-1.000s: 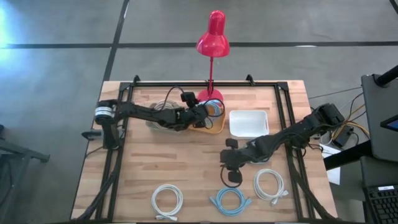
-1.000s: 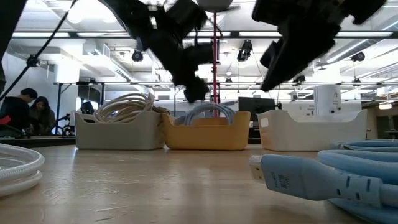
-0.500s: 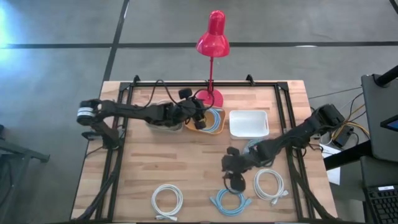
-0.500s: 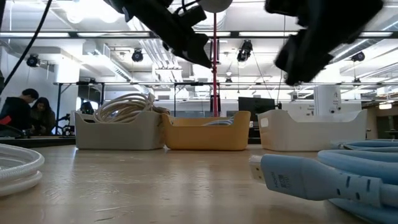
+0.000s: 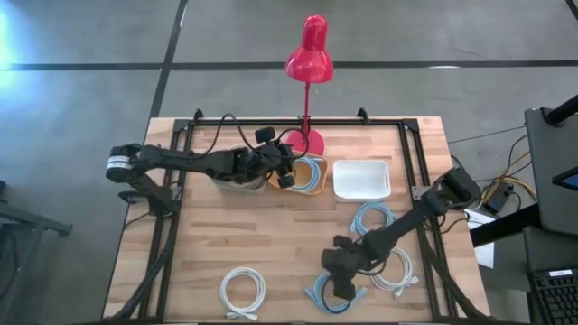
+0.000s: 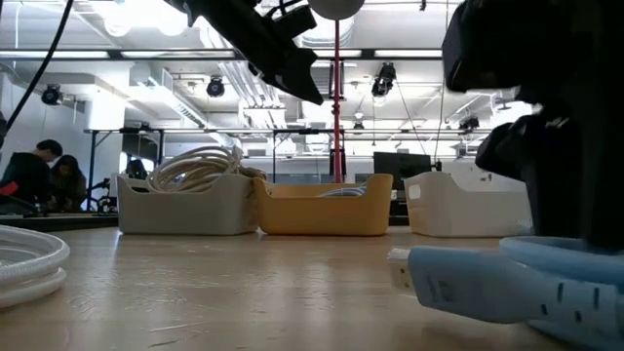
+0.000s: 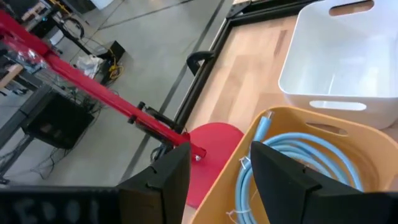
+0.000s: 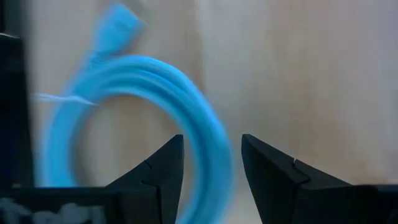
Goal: Sort HDMI cables
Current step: Put the bottom blue hdmi cable into the orange bin
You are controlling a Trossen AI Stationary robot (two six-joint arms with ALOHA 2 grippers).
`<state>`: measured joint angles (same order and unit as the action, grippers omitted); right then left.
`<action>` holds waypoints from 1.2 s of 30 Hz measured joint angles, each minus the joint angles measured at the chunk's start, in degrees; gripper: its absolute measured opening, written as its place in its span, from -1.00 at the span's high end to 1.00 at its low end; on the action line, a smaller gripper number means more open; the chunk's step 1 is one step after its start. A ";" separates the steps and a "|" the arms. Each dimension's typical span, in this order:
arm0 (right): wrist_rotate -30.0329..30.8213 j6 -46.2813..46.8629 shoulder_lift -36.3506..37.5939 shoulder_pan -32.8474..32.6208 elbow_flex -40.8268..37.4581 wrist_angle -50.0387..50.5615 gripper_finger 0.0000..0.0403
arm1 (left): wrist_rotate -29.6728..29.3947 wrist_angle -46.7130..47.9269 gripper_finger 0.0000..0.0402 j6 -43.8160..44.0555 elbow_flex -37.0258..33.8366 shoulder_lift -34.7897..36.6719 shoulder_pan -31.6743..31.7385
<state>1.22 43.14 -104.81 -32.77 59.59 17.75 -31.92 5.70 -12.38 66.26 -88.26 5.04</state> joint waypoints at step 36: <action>20.61 -12.26 -5.40 4.21 20.37 25.62 0.81 | -0.18 21.26 0.13 11.19 0.02 18.56 -7.54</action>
<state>21.82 30.88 -110.21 -28.56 79.97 43.37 -32.10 26.96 -1.19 66.28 -69.70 -2.49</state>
